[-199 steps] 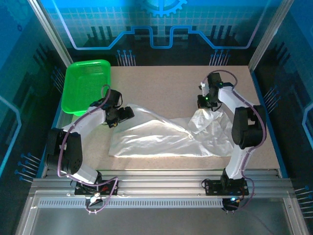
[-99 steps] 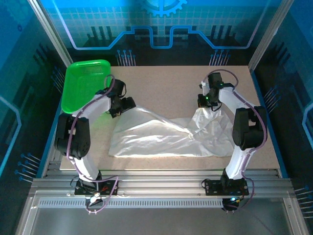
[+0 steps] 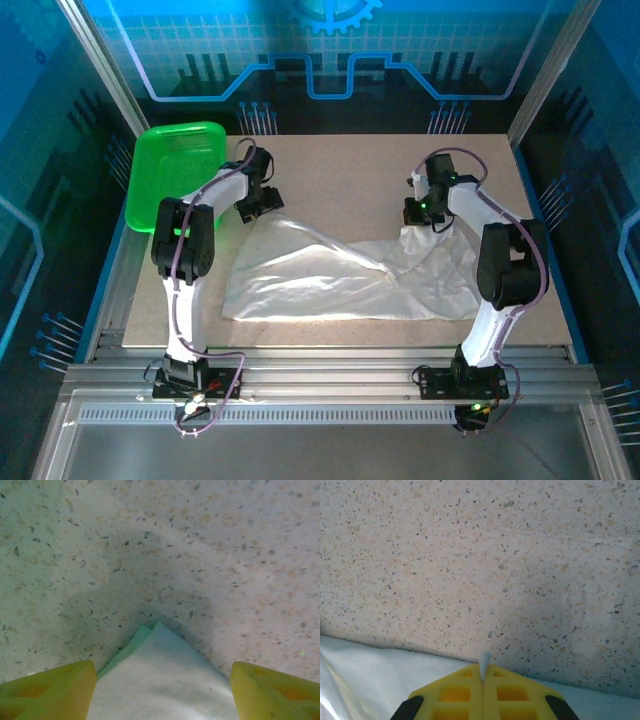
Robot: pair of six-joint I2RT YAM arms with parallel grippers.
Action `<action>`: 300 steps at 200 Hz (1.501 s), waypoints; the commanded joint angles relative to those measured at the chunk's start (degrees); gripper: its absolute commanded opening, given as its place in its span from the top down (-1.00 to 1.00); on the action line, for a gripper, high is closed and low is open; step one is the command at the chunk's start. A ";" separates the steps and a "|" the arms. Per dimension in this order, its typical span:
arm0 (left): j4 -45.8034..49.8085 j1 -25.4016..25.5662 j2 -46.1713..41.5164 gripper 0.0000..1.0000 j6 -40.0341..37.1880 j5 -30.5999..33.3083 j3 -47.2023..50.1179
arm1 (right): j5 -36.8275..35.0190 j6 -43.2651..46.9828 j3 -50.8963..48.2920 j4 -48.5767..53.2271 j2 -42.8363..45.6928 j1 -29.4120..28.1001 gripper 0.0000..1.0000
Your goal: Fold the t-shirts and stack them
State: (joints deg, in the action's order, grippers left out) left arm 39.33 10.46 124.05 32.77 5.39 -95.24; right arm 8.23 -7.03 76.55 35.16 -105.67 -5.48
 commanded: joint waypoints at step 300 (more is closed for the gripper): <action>-4.67 -9.93 -6.45 1.00 -4.35 -6.09 1.10 | 6.64 -18.33 33.88 -5.99 -20.01 8.90 1.00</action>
State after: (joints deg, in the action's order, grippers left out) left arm 35.81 0.80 120.25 28.38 1.23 -94.96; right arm 11.68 -21.10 106.41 32.56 -123.83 2.83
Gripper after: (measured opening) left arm 0.052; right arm 0.048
